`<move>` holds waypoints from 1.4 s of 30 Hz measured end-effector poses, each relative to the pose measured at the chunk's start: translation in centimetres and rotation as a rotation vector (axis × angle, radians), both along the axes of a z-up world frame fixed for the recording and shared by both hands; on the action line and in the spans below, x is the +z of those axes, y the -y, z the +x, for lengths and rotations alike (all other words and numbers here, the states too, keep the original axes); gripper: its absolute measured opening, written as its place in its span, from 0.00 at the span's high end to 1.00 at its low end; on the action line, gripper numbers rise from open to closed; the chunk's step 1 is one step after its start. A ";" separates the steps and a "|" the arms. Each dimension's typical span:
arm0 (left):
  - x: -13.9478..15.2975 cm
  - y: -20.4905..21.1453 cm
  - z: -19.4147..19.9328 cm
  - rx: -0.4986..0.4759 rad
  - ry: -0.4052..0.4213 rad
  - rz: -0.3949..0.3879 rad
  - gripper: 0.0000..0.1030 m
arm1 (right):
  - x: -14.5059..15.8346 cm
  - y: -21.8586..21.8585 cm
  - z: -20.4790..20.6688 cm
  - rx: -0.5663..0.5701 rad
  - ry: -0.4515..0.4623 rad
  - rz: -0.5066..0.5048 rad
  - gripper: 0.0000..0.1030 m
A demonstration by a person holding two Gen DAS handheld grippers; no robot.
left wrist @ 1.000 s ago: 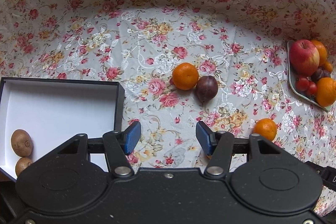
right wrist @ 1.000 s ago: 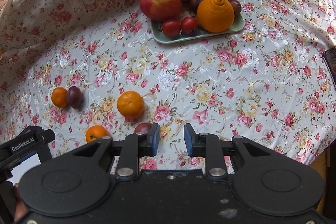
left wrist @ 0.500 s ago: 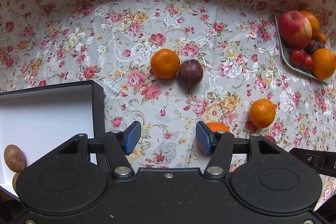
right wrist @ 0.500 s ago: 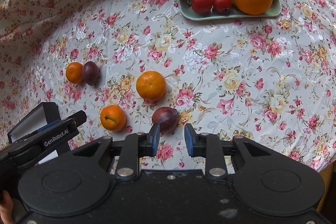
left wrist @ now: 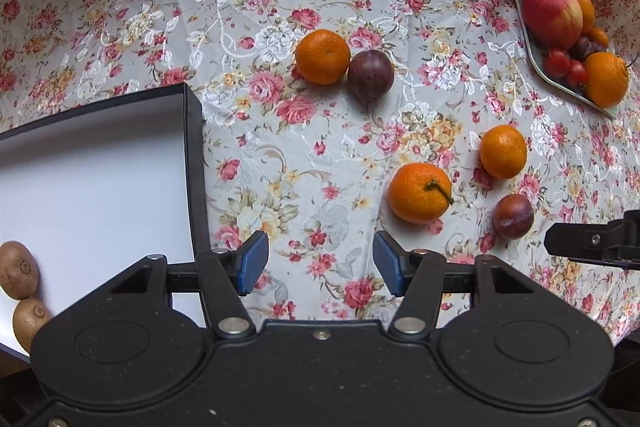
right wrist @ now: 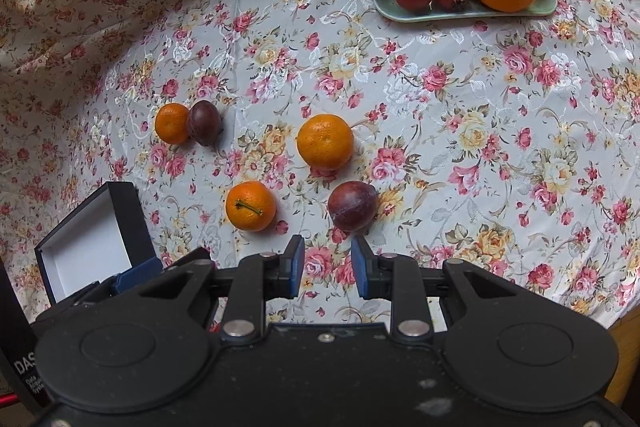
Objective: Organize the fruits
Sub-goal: 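Close left gripper on a red tomato lying on the cloth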
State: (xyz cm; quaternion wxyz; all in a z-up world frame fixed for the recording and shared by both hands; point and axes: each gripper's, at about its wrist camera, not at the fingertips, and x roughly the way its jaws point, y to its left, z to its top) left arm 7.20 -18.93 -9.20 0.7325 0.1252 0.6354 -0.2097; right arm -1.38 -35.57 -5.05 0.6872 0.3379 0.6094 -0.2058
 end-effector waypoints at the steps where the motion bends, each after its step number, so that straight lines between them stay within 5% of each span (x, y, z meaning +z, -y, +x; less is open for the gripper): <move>1: 0.0 -0.3 -0.2 0.003 -0.006 -0.005 0.40 | 0.0 -0.1 -0.2 -0.004 -0.002 0.002 0.72; 33: -3.1 -1.5 -6.1 -0.032 -0.093 0.061 0.41 | 1.2 -2.4 -4.1 -0.088 0.047 -0.012 0.72; 42: -3.6 -1.6 -6.2 -0.024 -0.083 0.057 0.59 | 0.9 -2.2 -4.1 -0.112 0.041 -0.001 0.72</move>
